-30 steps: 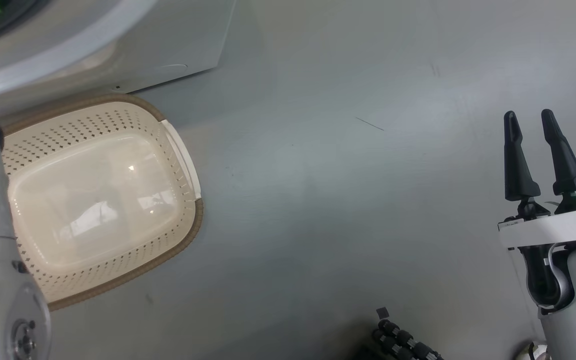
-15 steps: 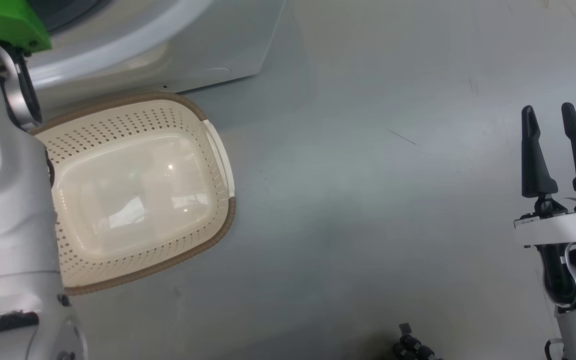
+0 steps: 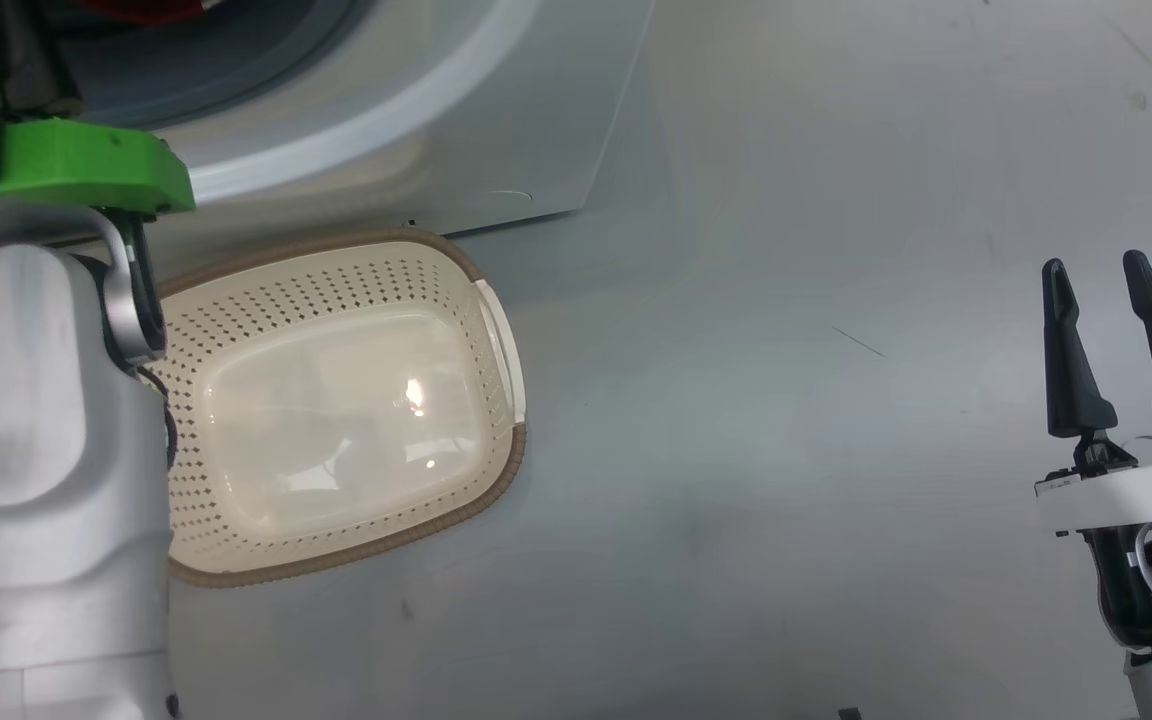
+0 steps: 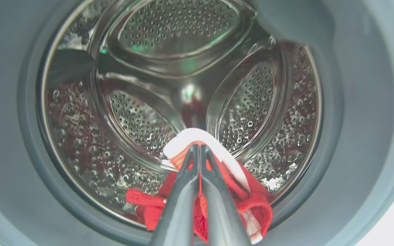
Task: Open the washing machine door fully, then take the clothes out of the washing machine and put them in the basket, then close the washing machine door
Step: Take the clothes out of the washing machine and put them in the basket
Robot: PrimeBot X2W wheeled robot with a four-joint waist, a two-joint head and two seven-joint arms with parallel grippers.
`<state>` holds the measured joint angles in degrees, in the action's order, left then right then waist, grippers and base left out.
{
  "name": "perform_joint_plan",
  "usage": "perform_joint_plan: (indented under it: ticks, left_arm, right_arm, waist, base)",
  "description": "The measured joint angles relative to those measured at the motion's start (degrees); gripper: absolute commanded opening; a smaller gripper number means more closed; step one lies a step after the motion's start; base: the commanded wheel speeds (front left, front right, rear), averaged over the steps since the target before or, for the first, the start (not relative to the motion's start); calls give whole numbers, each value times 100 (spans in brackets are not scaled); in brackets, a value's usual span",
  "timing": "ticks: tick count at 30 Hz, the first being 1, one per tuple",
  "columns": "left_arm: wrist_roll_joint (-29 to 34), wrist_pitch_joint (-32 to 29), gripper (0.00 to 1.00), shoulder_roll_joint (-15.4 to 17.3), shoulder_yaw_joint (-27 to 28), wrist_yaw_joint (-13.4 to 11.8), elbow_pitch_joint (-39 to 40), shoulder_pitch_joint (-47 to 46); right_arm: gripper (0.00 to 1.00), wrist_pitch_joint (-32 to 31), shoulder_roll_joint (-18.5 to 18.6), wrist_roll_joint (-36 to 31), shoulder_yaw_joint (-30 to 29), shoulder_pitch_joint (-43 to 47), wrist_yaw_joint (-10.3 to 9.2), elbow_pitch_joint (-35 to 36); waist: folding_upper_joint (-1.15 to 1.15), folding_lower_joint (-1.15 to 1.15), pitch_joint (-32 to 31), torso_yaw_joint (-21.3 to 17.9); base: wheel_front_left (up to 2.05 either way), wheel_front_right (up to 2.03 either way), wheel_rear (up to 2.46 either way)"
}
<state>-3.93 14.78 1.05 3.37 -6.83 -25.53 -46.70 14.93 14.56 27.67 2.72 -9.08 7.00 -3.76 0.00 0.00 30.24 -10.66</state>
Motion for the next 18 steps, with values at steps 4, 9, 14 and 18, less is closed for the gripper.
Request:
perform_joint_plan:
  ticks: [4,9,14,18]
  left_arm:
    - [-241,-2,0,-2,-392,-1,723,310]
    - [-385,-2,0,1,-586,-1,1530,725]
    - [-465,-1,0,5,-805,-1,2170,1118]
    - [-476,-1,0,8,-949,0,2626,1427]
  right_arm:
    - [100,0,8,-62,15,153,0,3]
    - [100,0,8,-122,19,304,0,4]
    - [100,0,11,-167,14,466,0,24]
    - [100,0,11,-212,4,526,0,76]
  waist:
    - [0,0,-197,128]
    - [0,0,-444,281]
    - [0,0,-663,441]
    - [0,0,-792,578]
  base:
    - [0,0,0]
    - [0,0,0]
    - [0,0,0]
    - [0,0,0]
